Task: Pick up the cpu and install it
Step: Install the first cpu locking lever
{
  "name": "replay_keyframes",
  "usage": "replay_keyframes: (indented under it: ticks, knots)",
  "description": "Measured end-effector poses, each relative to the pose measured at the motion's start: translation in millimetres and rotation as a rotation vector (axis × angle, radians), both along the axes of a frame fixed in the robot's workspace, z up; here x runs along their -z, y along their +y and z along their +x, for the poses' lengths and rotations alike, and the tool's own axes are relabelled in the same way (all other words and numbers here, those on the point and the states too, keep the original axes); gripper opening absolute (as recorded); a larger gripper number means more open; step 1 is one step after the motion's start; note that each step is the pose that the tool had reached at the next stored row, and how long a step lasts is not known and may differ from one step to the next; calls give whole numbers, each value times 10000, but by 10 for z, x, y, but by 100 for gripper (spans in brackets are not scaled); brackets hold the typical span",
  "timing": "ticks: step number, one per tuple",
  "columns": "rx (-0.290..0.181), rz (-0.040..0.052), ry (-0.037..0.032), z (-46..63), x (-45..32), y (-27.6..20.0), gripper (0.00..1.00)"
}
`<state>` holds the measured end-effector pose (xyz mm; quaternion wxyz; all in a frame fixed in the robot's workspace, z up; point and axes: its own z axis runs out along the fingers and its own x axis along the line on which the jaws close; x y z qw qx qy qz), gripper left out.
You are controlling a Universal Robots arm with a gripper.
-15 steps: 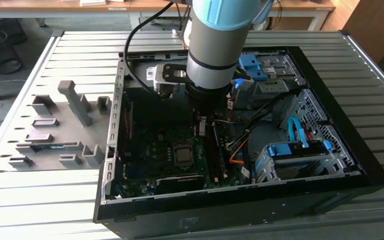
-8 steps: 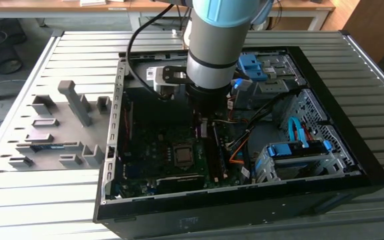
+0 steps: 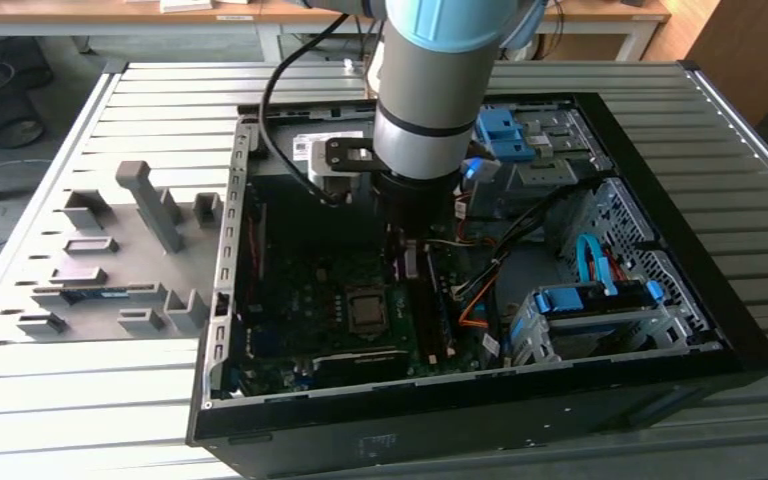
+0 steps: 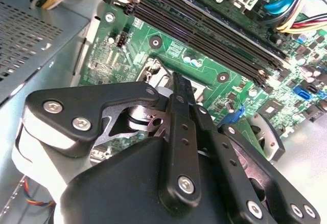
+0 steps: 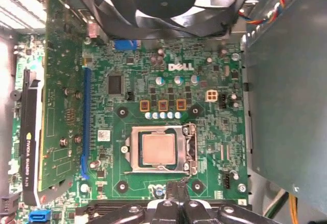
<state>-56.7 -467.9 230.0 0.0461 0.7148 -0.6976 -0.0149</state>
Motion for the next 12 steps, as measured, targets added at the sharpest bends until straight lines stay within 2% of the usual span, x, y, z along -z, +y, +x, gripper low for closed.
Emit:
replay_keyframes:
  ticks: [5, 12]
  knots:
    - [-272, -2, 113, 0, 64, -16, 10]
    - [-525, -15, 194, 0, 119, -42, 10]
